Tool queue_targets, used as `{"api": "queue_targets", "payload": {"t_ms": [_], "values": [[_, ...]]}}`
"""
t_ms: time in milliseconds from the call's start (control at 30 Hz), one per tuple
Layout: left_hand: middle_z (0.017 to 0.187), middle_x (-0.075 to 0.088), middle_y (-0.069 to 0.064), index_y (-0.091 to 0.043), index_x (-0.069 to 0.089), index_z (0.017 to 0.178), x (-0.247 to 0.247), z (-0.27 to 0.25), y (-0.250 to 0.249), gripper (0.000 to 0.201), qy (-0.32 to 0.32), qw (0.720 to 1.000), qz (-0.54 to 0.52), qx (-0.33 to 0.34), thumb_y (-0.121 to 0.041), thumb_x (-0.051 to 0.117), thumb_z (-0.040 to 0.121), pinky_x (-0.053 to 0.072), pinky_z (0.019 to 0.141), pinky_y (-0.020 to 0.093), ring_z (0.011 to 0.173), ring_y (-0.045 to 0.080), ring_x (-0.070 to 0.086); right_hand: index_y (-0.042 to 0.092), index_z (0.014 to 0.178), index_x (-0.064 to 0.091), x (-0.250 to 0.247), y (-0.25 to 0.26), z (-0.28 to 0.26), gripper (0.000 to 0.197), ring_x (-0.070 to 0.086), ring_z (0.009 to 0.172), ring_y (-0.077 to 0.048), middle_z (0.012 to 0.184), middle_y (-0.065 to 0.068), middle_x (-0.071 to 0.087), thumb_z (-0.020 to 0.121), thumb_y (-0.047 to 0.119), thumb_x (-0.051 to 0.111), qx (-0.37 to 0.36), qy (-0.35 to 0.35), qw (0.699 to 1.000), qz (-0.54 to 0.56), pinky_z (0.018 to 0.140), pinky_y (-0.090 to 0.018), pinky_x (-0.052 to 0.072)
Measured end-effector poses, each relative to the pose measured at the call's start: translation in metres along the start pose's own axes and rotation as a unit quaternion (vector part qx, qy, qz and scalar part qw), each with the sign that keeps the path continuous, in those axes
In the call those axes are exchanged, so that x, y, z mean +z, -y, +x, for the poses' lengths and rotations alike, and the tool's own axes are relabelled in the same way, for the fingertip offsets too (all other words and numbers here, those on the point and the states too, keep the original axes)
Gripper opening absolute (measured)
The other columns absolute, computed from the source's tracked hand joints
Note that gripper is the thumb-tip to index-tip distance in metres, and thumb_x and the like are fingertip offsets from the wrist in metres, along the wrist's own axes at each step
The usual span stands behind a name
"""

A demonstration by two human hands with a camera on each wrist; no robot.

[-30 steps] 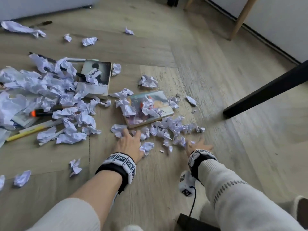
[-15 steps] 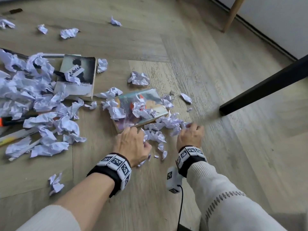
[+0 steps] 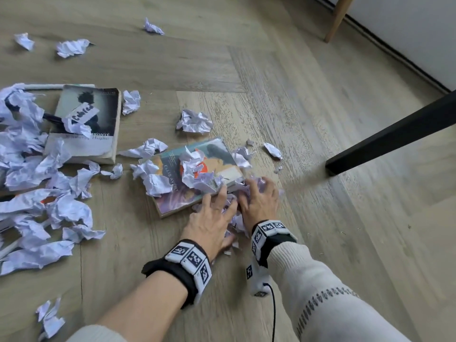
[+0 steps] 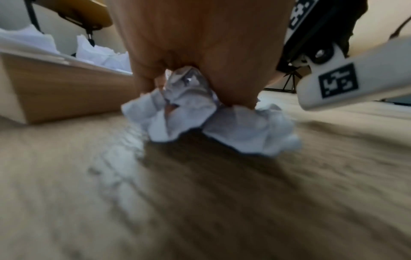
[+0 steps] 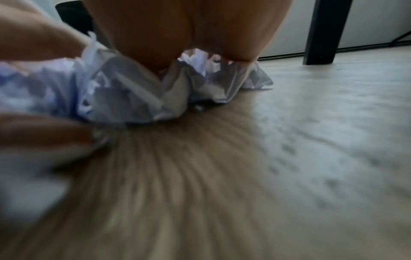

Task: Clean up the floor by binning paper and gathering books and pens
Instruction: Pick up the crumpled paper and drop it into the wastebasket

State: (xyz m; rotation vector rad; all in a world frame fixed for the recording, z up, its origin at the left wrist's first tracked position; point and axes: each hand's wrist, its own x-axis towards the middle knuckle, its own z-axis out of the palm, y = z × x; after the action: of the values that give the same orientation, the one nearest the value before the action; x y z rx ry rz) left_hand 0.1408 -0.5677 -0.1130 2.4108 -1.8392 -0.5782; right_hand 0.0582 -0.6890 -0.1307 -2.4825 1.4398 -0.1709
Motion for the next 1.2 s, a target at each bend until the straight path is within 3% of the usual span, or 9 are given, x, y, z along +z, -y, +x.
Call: {"api": "queue_targets", "payload": {"t_ms": [133,233,400,500,700,967,1067,1133,1200], "values": [[0.14,0.006,0.012,-0.026,0.043,0.127,-0.004,-0.004,0.007,0.048,-0.048,0.999,-0.002,-0.017,-0.016,0.064,0.085,0.053,0.052,0.033,0.112,0.034,0.029,0.014,0.108,0.056,0.001,0.016,-0.013,0.041,0.049,0.1,-0.036,0.115,-0.016,0.044,0.085,0.046,0.048,0.038,0.0,0.999,-0.01,0.074,-0.041,0.04],[0.132,0.003,0.012,-0.023,0.028,0.134,0.0,-0.01,0.009,0.05,-0.01,1.0,0.005,-0.018,0.001,0.041,0.091,0.054,0.067,0.034,0.119,0.036,0.027,0.01,0.113,0.052,0.0,0.027,-0.024,0.035,0.056,0.087,-0.035,0.112,-0.016,0.045,0.09,0.038,0.051,0.042,0.039,0.997,-0.042,0.062,-0.032,0.031],[0.101,0.05,0.012,-0.013,0.057,0.112,-0.009,-0.029,0.021,0.038,-0.001,0.999,0.03,-0.034,-0.003,0.059,0.075,0.047,0.043,0.03,0.082,0.028,0.052,0.01,0.119,0.052,-0.002,0.036,-0.023,0.031,0.057,0.096,-0.037,0.111,-0.019,0.057,0.092,0.026,0.048,0.069,0.099,0.992,-0.044,0.066,-0.032,0.03],[0.112,0.05,0.013,-0.013,0.044,0.123,-0.019,-0.034,0.028,0.034,0.054,0.997,0.027,-0.057,0.0,0.036,0.093,0.04,0.059,0.034,0.094,0.031,0.056,0.008,0.111,0.054,-0.01,0.039,-0.031,0.028,0.06,0.094,-0.036,0.102,-0.02,0.064,0.092,0.028,0.048,0.102,0.137,0.985,-0.007,0.068,-0.032,0.04],[0.112,0.061,0.015,-0.006,0.052,0.115,-0.076,-0.042,0.049,0.022,0.068,0.989,0.125,0.027,-0.015,0.037,0.101,0.042,0.074,0.037,0.102,0.031,0.06,0.013,0.105,0.057,-0.034,0.051,-0.066,0.022,0.061,0.079,-0.033,0.083,-0.012,0.058,0.089,0.025,0.049,0.168,0.107,0.973,0.115,0.069,-0.034,0.049],[0.113,0.062,0.016,-0.006,0.058,0.113,-0.125,-0.091,0.052,0.031,0.044,0.984,0.165,0.042,-0.025,0.039,0.1,0.043,0.073,0.035,0.103,0.032,0.061,0.006,0.11,0.055,-0.1,0.093,-0.124,0.027,0.059,0.098,-0.037,0.103,-0.019,0.064,0.096,0.029,0.047,0.047,0.139,0.986,0.075,0.085,-0.042,0.045],[0.104,0.061,0.014,-0.008,0.059,0.109,-0.135,-0.11,0.041,0.031,0.036,0.986,0.149,0.064,-0.028,0.039,0.098,0.042,0.071,0.034,0.095,0.03,0.06,0.017,0.108,0.058,-0.128,0.103,-0.155,0.021,0.069,0.078,-0.035,0.089,-0.013,0.07,0.092,0.023,0.046,0.068,0.189,0.967,0.154,0.066,-0.045,0.058],[0.09,0.053,0.011,-0.009,0.058,0.106,-0.146,-0.125,0.03,0.03,0.015,0.99,0.123,0.067,-0.03,0.038,0.099,0.042,0.069,0.035,0.082,0.027,0.053,0.025,0.101,0.061,-0.143,0.106,-0.179,0.02,0.069,0.06,-0.034,0.076,-0.01,0.07,0.09,0.023,0.044,0.099,0.205,0.951,0.212,0.044,-0.046,0.056],[0.083,0.046,0.008,-0.009,0.058,0.102,-0.155,-0.136,0.018,0.03,-0.006,0.991,0.115,0.073,-0.032,0.039,0.098,0.041,0.066,0.034,0.075,0.025,0.047,0.027,0.095,0.061,-0.156,0.108,-0.199,0.019,0.068,0.057,-0.034,0.067,-0.007,0.067,0.089,0.022,0.044,0.096,0.196,0.949,0.228,0.04,-0.046,0.054]]}}
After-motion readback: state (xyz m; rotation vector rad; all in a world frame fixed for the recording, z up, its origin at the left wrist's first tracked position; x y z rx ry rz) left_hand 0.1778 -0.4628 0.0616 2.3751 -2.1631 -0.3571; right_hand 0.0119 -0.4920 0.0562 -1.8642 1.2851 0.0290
